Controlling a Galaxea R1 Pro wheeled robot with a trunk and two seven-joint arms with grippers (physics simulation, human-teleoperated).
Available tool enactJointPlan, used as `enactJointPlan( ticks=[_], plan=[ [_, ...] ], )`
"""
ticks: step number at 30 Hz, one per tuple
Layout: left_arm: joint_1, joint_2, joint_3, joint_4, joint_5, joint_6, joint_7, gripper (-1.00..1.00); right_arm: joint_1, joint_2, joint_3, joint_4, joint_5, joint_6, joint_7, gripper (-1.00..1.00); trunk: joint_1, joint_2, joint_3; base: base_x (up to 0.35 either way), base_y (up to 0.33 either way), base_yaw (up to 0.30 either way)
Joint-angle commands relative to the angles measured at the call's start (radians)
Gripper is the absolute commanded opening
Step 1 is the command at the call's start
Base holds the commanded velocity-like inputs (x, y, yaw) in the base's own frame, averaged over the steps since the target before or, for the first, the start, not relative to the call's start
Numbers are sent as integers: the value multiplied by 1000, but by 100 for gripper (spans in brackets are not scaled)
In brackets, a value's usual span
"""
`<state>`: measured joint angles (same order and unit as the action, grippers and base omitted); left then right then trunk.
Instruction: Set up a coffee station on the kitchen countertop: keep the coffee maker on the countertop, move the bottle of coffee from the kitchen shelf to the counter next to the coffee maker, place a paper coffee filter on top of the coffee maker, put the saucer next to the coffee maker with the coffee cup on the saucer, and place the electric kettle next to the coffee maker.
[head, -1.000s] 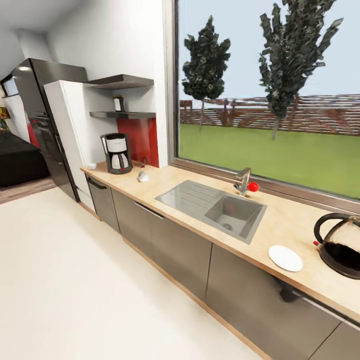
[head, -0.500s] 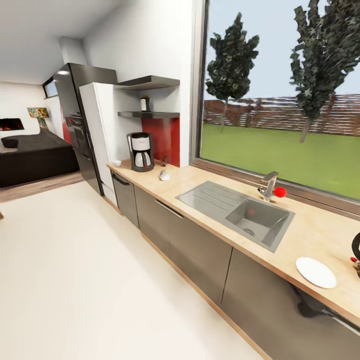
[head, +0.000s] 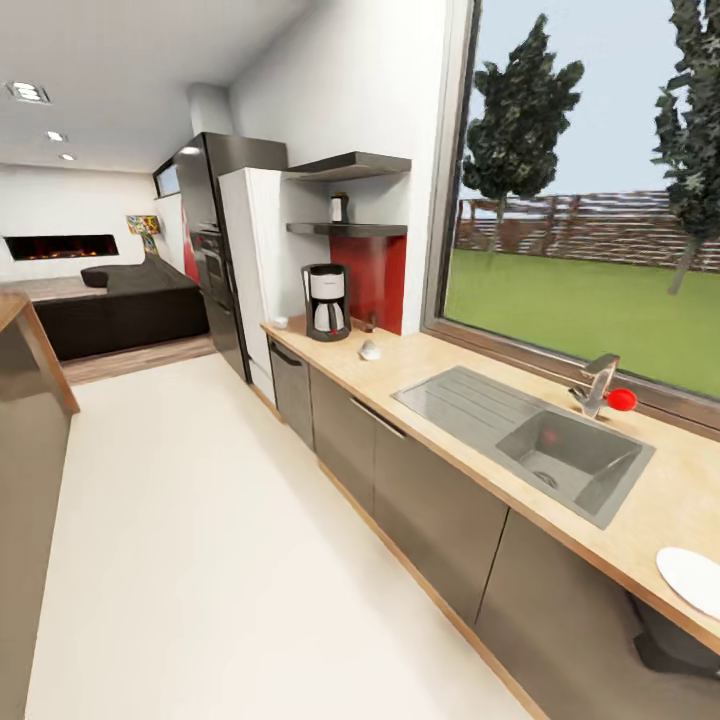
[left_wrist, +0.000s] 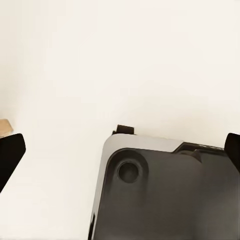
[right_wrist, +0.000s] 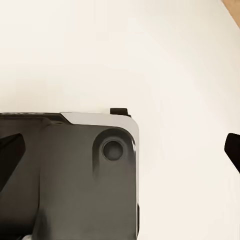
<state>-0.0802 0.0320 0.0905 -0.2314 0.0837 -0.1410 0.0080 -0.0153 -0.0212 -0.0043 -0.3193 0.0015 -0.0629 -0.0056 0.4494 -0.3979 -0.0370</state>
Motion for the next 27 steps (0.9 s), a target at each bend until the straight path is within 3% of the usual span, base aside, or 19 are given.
enactJointPlan(
  ticks=[1, 8, 15, 22, 27],
  plan=[
    [-1, 0, -1, 1, 9, -3, 0, 100, 0, 0, 0, 0, 0, -3, -1, 100, 1, -2, -2, 0, 0, 282],
    [0, 0, -4, 1, 1, -4, -7, 100, 0, 0, -2, 0, 0, -3, -1, 100, 1, -2, -2, 0, 0, 275],
    [2, 0, -10, 0, -2, -5, -11, 100, -1, 0, 4, 0, 5, 1, 2, 100, 1, -2, -2, 96, 61, 77],
    [2, -1, -12, 6, -2, -55, -10, 100, -1, 0, 7, 0, 72, -1, 2, 100, 1, -2, -2, 249, 206, 7],
    [1, -1, -12, 8, -3, -61, -11, 100, 0, 0, 7, 1, 80, -1, 2, 100, 1, -2, -2, 303, 162, 0]
  ],
)
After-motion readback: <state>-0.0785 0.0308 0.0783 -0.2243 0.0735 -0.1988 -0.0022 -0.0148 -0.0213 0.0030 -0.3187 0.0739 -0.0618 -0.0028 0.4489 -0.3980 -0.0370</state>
